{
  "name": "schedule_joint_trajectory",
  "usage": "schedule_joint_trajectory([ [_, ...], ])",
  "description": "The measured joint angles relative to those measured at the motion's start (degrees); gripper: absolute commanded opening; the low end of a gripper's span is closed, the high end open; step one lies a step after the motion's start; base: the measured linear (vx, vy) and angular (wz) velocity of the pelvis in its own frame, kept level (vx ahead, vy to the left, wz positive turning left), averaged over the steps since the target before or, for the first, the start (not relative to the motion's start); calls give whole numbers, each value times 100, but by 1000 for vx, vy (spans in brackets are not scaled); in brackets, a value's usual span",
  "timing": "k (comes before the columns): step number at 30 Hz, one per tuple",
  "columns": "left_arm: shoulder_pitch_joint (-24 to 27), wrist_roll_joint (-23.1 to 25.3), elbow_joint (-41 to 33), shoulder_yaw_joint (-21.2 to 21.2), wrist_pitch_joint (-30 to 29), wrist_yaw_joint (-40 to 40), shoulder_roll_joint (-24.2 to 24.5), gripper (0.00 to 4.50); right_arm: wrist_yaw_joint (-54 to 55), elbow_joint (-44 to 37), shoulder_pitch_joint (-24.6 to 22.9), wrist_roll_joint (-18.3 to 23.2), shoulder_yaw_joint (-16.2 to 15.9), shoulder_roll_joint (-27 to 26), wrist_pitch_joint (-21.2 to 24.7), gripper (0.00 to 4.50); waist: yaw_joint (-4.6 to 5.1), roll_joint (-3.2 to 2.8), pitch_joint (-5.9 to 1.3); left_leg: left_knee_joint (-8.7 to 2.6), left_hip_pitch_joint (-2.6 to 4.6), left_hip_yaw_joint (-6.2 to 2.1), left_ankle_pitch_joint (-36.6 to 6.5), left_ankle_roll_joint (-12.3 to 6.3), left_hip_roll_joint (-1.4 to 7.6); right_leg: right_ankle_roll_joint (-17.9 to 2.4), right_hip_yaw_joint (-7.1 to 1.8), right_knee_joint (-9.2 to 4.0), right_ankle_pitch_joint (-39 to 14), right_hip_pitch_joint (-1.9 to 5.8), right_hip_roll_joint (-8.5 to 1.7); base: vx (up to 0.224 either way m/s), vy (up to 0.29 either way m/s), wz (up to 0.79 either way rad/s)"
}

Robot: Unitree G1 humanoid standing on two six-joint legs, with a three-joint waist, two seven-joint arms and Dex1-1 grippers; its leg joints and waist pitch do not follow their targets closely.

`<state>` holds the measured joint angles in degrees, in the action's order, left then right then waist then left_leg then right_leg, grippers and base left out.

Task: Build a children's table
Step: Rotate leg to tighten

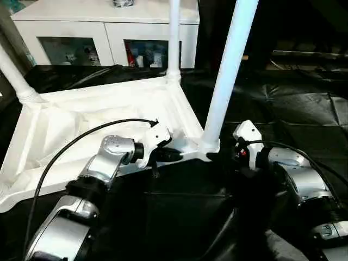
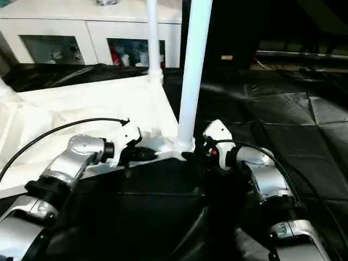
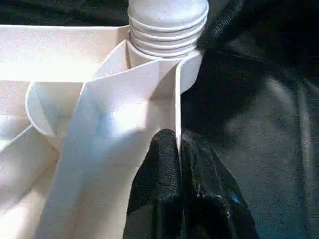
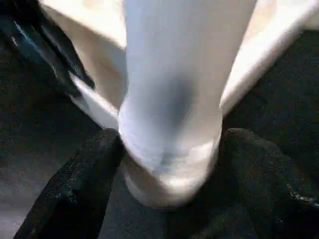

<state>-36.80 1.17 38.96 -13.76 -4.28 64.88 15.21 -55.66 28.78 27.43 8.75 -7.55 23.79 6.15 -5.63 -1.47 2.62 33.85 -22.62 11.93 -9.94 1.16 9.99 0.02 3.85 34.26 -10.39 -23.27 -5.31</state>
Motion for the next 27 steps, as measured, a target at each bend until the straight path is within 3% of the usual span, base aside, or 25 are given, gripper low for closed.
schedule_joint_trajectory([
  [8,57,-40,-167,-82,-144,240,-13,0,-243,-131,-9,71,-79,-40,7,358,-81,-2,1,7,3,0,-12,25,0,-1,-2,20,1,0,-3,0,0,0],
  [18,57,-38,-167,-82,-158,261,-13,0,-228,-36,1,5,-108,-49,-9,281,-82,-2,1,9,3,0,-11,23,0,0,-2,21,1,0,-3,0,0,0],
  [27,83,-37,-179,-82,-165,249,2,0,-237,59,18,9,-110,-89,-65,272,-72,-2,1,13,5,0,-10,22,0,0,-3,24,1,0,-3,0,0,0],
])
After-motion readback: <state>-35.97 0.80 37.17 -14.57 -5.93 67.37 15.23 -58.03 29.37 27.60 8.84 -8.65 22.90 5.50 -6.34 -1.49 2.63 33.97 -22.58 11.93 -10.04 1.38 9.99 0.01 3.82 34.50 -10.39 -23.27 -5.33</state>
